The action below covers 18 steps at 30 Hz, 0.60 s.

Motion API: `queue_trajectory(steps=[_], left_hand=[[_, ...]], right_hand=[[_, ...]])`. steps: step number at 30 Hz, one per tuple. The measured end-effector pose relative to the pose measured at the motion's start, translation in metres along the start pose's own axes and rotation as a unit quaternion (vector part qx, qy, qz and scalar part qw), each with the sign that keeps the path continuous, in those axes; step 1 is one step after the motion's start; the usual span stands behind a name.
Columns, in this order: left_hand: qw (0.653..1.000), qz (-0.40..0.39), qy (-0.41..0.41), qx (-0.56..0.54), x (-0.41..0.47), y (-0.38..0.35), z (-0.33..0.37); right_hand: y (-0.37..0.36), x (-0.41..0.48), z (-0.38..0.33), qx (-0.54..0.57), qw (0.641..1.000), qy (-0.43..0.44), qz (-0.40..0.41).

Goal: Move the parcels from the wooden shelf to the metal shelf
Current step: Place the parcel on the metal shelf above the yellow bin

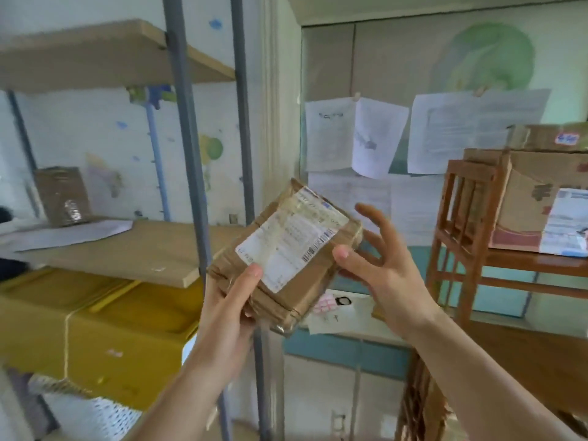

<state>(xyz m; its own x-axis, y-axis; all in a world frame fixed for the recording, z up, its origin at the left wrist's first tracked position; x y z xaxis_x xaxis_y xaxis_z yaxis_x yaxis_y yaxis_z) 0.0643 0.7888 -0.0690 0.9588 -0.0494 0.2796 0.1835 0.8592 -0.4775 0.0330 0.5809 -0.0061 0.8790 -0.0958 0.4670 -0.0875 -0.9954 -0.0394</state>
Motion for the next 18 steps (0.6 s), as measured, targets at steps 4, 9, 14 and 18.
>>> queue_trajectory(steps=[4, 9, 14, 18], left_hand=[[0.999, 0.032, -0.023, 0.018, 0.003, 0.074, 0.039], [1.000, 0.016, 0.002, 0.001, 0.021, 0.162, 0.079], [0.995, 0.088, -0.046, 0.034, 0.077, 0.271, 0.130], [0.979, 0.116, -0.103, 0.130, 0.132, 0.348, 0.186]], right_hand=[[-0.075, 0.024, 0.018, 0.100, 0.992, 0.000, 0.081], [-0.204, 0.050, 0.026, -0.007, 0.998, 0.049, -0.048], [-0.334, 0.080, 0.075, 0.041, 0.977, -0.086, -0.189], [-0.398, 0.129, 0.115, 0.151, 0.949, -0.224, -0.159]])
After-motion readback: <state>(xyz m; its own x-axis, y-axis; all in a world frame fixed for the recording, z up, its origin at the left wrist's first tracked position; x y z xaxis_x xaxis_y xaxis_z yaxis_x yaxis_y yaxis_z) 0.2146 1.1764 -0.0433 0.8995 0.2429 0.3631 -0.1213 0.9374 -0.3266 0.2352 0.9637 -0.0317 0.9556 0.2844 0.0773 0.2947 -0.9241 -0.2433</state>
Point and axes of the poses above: each hand's wrist, its own x-axis towards the middle knuckle, its own y-axis out of the back of the hand, z = x × y, the point moved 8 cm from there along x, towards the middle knuckle, and after that the axes turned 3 degrees about z, right-handed, at the moved point
